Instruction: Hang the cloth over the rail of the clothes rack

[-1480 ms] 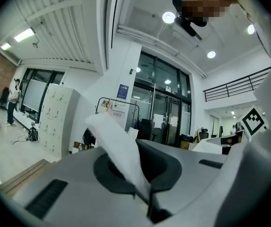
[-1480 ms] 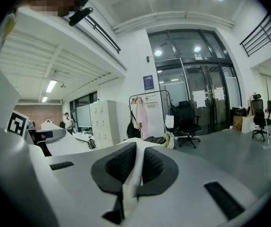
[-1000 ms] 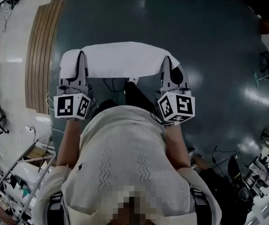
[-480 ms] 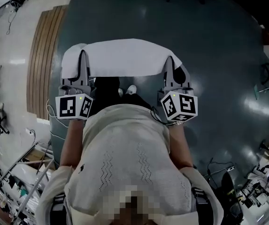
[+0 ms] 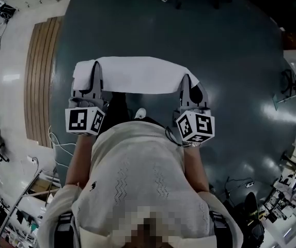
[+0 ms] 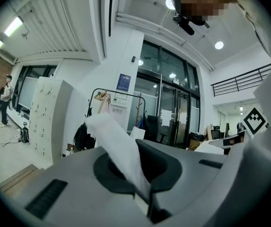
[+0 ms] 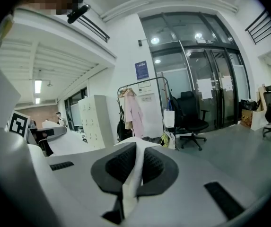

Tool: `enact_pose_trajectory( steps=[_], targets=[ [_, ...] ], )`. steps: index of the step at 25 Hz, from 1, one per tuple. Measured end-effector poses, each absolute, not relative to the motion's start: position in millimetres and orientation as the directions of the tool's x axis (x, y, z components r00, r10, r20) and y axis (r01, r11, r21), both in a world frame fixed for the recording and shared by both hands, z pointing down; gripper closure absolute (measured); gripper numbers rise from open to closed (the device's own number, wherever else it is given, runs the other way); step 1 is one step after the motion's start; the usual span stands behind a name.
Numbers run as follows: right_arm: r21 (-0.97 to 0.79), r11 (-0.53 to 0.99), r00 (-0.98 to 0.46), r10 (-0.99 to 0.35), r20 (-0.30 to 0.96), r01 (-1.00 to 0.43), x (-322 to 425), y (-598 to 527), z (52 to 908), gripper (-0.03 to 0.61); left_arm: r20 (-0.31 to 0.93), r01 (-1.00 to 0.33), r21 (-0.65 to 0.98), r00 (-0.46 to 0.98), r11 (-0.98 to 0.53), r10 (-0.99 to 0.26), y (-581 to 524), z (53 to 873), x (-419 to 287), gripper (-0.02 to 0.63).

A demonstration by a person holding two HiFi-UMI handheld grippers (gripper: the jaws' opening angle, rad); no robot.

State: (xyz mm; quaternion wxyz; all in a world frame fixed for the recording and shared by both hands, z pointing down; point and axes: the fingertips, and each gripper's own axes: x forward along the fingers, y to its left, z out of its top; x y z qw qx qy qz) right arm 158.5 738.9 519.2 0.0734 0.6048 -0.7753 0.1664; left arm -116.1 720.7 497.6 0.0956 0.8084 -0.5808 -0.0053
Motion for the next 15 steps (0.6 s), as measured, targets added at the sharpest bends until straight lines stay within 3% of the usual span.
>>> enact_pose_trajectory(
  steps=[6, 15],
  targets=[
    [-0.190, 0.179, -0.233, -0.918, 0.320, -0.965, 114.5, 615.3, 511.4, 0.558, 0.079, -0.921, 0.185, 0.361, -0.342, -0.929, 597.0, 486.0, -164.0, 0.599],
    [-0.213, 0.117, -0.186, -0.922, 0.339, -0.970, 44.0, 523.1, 514.8, 0.558, 0.085, -0.897, 0.224, 0.407, -0.380, -0.910, 480.3, 489.4, -237.7, 0.599]
  ],
)
